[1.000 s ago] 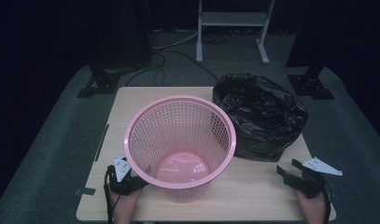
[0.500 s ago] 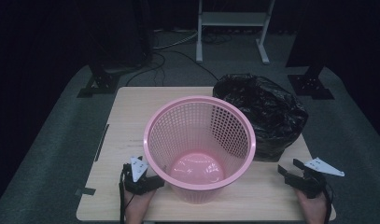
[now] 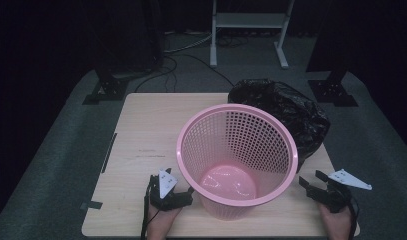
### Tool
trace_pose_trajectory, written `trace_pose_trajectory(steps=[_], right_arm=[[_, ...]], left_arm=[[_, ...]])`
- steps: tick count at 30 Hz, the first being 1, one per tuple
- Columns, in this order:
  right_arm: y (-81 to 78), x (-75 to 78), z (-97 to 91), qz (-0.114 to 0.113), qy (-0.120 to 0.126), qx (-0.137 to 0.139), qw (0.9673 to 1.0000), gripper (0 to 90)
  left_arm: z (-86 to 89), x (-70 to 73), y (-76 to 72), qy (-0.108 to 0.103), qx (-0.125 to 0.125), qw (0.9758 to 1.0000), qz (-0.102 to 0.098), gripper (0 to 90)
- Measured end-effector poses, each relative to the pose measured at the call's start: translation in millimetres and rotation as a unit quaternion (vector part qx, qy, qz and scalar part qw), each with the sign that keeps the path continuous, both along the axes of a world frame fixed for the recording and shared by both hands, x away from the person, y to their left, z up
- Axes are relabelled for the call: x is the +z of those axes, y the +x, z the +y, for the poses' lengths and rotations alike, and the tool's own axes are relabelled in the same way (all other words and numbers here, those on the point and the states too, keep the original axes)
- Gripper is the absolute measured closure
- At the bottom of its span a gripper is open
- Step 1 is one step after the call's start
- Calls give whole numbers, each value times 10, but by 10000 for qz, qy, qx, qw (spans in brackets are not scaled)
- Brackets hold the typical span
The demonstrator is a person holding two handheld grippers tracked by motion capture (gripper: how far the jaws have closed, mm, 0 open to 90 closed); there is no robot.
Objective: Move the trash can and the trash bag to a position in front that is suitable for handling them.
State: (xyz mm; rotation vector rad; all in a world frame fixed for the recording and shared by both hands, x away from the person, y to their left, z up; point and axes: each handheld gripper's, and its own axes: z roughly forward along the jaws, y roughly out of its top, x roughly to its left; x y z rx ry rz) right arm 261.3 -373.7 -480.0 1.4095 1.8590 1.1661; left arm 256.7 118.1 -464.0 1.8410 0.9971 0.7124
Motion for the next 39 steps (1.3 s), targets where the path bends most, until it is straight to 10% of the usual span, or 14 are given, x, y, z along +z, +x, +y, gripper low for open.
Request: trace_pose_trajectory(steps=[8,18,24,31,34,36,37,39], right_arm=[[-71,215,-48,128,-133,157,9997,263],[153,1243,106,317,-471,711,9959,263],[661,1787,397,451,-840,1046,9899,294],[1431,1838,760,1246,-1413,1230,9744,319],[1705,1669,839,1825,-1757,1177,9602,382],[1750,1620,834,1978,-1801,1127,9569,410],[1795,1521,800,2339,-1856,1129,9477,467],[1773,1427,742,2599,-1924,1115,9397,513]], left_arm=[[197,4,54,96,347,9992,166,71],[693,-60,108,-2,1071,9940,219,71],[777,-135,131,-37,1246,9918,277,70],[771,-134,119,-36,1291,9915,151,25],[787,-132,109,-106,1284,9916,134,25],[792,-131,108,-125,1287,9915,138,25],[795,-131,107,-143,1289,9914,147,25],[808,-131,109,-203,1298,9912,145,25]])
